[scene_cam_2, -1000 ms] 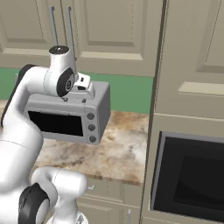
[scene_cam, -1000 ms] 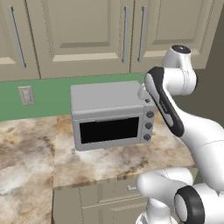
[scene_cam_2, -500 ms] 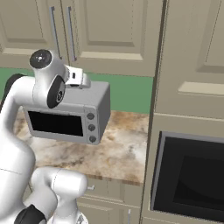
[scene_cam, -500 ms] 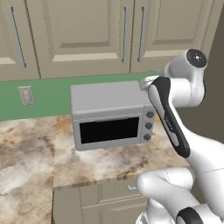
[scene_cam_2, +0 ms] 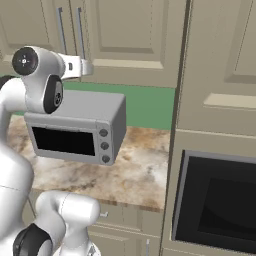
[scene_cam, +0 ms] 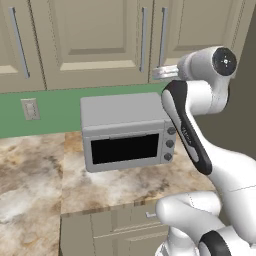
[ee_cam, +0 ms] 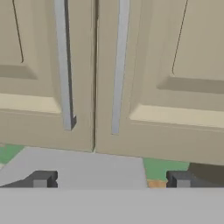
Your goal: The dining table condiment station is running low on ketchup. Refill the condiment station by opening the cabinet and taking the ketchup from the cabinet and placing it on the dining table.
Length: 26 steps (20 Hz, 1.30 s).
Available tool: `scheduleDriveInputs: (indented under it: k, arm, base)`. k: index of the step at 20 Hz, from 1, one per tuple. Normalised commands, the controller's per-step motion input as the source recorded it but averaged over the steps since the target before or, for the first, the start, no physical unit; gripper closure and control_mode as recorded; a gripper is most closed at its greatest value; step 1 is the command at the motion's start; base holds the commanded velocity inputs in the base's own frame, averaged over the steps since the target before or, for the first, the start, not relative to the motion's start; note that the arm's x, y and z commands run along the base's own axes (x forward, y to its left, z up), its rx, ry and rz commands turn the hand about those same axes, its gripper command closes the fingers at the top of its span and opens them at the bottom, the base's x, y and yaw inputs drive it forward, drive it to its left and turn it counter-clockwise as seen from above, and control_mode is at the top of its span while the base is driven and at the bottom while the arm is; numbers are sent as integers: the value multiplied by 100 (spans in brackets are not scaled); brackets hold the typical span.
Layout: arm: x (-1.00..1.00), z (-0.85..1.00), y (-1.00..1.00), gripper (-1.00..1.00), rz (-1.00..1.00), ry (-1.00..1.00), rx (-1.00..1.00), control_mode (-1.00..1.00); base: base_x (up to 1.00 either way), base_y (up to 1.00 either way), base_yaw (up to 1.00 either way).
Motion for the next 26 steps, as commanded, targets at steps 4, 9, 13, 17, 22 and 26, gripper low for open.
scheduleDriveInputs:
  k: [4,9,13,17,22,26]
  arm:
    - [20,65,15,-100,-4,-2,0,-100]
    - [31,36,3,-100,-5,0,1,-100]
    - [45,12,0,-100,-2,2,5,-100]
    - [46,2,0,-100,0,3,7,-100]
    - [48,0,-4,-100,0,0,8,-100]
    - [47,-6,-10,-100,0,0,4,-100]
  base:
    - [0,0,0]
    - [0,0,0]
    - [0,0,0]
    - [0,0,0]
    - [0,0,0]
    - [0,0,0]
